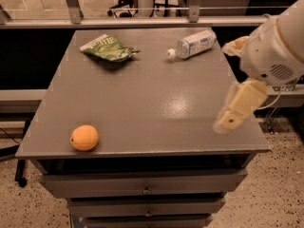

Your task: Pick orange

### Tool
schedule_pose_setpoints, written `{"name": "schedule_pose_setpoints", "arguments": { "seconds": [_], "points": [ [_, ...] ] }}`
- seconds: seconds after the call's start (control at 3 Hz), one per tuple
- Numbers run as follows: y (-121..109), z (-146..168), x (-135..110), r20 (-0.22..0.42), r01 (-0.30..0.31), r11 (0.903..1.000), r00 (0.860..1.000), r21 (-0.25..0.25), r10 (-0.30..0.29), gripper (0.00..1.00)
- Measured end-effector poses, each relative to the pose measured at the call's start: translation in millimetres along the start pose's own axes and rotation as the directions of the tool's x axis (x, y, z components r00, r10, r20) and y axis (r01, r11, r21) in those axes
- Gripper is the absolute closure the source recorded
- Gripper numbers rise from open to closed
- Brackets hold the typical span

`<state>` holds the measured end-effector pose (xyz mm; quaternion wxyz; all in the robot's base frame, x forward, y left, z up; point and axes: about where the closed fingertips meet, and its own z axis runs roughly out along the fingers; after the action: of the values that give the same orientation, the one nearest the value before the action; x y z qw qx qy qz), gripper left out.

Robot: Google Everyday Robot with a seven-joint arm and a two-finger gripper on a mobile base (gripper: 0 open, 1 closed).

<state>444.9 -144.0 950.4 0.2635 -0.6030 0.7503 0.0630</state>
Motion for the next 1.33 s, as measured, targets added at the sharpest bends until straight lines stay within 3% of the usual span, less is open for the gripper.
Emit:
{"name": "schedule_pose_setpoints", "arguments": {
  "seconds": [0.33,0.67,1.0,1.33],
  "points": [
    [25.1,42.7,-61.0,0.207,0.078,0.9967,0.976,-0.022,-0.072,0.00],
    [71.1,79.9,-139.1,0.427,0.147,0.9862,0.898,-0.075,-0.101,0.00],
    [74.9,69.7,-151.7,0.456,0.136,0.9867,0.886,-0.089,-0.081,0.00],
    [78.9,91.6,-143.2,0.463,0.126,0.9874,0.884,-0.096,-0.068,0.00]
  ]
}}
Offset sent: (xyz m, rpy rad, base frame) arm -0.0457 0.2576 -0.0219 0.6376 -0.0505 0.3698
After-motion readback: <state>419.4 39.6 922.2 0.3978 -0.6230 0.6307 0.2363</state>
